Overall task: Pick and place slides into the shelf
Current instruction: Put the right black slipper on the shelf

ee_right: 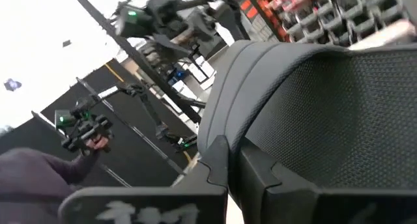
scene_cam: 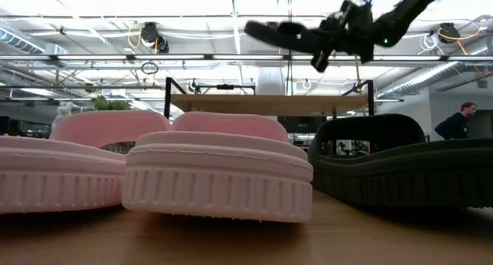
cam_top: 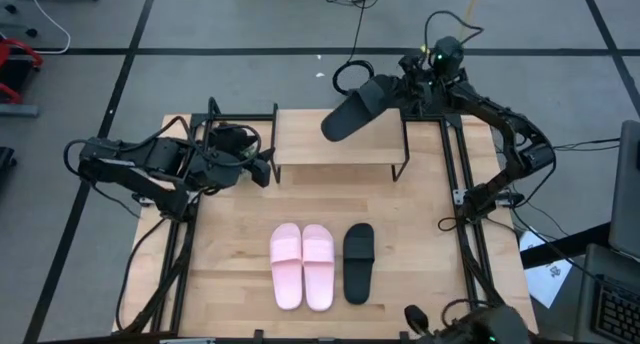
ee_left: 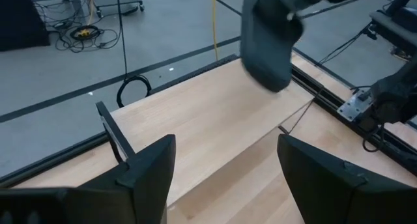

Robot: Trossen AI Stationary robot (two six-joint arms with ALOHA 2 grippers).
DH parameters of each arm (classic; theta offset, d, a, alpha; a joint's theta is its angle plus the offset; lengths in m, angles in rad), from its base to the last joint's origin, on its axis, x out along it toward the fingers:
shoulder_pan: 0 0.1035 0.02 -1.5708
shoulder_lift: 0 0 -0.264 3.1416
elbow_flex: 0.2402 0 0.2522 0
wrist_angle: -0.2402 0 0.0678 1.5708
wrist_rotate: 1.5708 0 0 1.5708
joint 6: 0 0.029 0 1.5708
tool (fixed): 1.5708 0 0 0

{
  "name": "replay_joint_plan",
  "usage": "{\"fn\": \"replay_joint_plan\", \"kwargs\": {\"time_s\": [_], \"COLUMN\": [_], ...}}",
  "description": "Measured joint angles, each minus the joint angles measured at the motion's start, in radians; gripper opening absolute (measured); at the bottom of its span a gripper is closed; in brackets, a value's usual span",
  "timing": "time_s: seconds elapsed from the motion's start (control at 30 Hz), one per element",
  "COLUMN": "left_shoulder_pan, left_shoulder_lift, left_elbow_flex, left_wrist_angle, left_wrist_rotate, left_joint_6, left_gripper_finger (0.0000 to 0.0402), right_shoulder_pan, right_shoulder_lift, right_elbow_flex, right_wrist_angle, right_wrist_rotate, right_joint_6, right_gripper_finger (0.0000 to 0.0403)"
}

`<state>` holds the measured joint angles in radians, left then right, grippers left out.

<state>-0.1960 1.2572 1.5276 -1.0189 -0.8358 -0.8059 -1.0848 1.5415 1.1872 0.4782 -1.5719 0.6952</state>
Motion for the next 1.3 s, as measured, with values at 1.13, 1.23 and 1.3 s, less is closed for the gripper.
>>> {"fn": "replay_joint_plan", "kwargs": {"time_s": [1.13,1.23,1.3], "left_shoulder_pan": [0.343,0.343,0.343], "left_shoulder_lift": [0.071,0.071,0.069], "left_elbow_flex": [0.0,-0.001,0.0], "left_wrist_angle": [0.313,0.313,0.316], "left_wrist_rotate": [0.503,0.521,0.548], "left_joint_6": [0.396,0.422,0.436], "left_gripper_finger": [0.0271,0.0271,0.0271], "right_shoulder_pan": [0.166,0.21,0.238], "right_shoulder_lift": [-0.03,-0.03,-0.029], "right_elbow_flex": [0.108,0.108,0.108], "right_wrist_angle": [-0.104,-0.142,-0.173], "right_wrist_rotate": [0.001,0.001,0.001], "right_joint_6": [0.011,0.009,-0.001], "right_gripper_finger": [0.0003,0.0003,0.0003]}}
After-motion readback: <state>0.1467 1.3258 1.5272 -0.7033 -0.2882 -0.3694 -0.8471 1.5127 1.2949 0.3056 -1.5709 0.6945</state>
